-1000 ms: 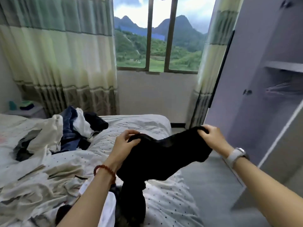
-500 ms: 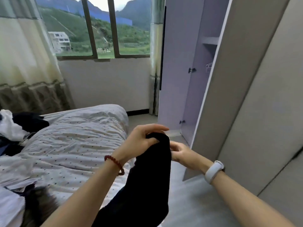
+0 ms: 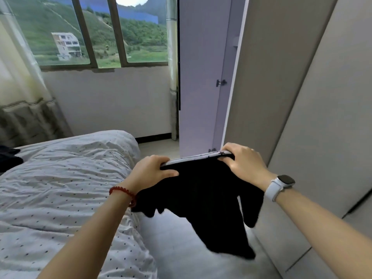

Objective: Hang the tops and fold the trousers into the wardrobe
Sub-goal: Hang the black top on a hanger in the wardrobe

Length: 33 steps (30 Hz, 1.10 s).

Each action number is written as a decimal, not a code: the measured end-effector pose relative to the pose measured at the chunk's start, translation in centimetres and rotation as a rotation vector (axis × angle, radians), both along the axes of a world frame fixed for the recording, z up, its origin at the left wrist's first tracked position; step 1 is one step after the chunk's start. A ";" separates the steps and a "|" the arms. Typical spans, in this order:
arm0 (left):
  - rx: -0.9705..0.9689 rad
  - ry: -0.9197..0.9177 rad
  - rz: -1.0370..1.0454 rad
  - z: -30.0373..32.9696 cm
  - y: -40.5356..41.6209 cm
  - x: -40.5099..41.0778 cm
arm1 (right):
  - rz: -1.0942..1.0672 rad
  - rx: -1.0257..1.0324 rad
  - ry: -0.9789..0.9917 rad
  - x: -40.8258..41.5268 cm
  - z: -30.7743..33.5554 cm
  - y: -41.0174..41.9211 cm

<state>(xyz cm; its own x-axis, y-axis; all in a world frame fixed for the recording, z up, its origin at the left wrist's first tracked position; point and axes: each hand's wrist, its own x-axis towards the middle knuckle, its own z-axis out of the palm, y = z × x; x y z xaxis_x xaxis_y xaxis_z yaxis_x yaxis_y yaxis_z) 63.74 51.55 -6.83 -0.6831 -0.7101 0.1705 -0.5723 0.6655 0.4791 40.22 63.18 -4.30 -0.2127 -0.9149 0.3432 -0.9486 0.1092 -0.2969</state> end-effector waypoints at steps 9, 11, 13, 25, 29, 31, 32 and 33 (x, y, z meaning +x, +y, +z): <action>0.038 0.284 0.280 -2.6 -17.2 -3.1 | 0.144 0.243 -0.035 -3.0 -0.9 -16.7; 0.055 0.327 0.292 -2.2 -21.4 -3.5 | 0.120 0.219 0.088 -3.6 -0.8 -22.7; 0.113 0.323 0.166 -1.6 -24.6 -3.9 | 0.018 0.197 0.310 -4.0 -0.7 -28.2; 0.361 0.369 0.090 -1.3 -44.8 -9.3 | 0.152 0.035 -1.465 -6.1 -1.8 -53.6; 0.339 0.453 0.105 -1.0 -54.5 -12.9 | 0.301 0.146 -1.221 -8.4 -2.7 -61.3; 0.408 0.369 -0.009 -0.5 -59.2 -15.8 | 0.393 0.249 -0.929 -10.7 -2.1 -64.8; 0.471 0.337 -0.065 -0.3 -61.3 -17.3 | 0.419 0.291 -0.821 -11.9 -1.6 -66.3; 0.552 0.324 -0.112 0.0 -63.4 -19.0 | 0.429 0.322 -0.717 -13.2 -0.8 -67.7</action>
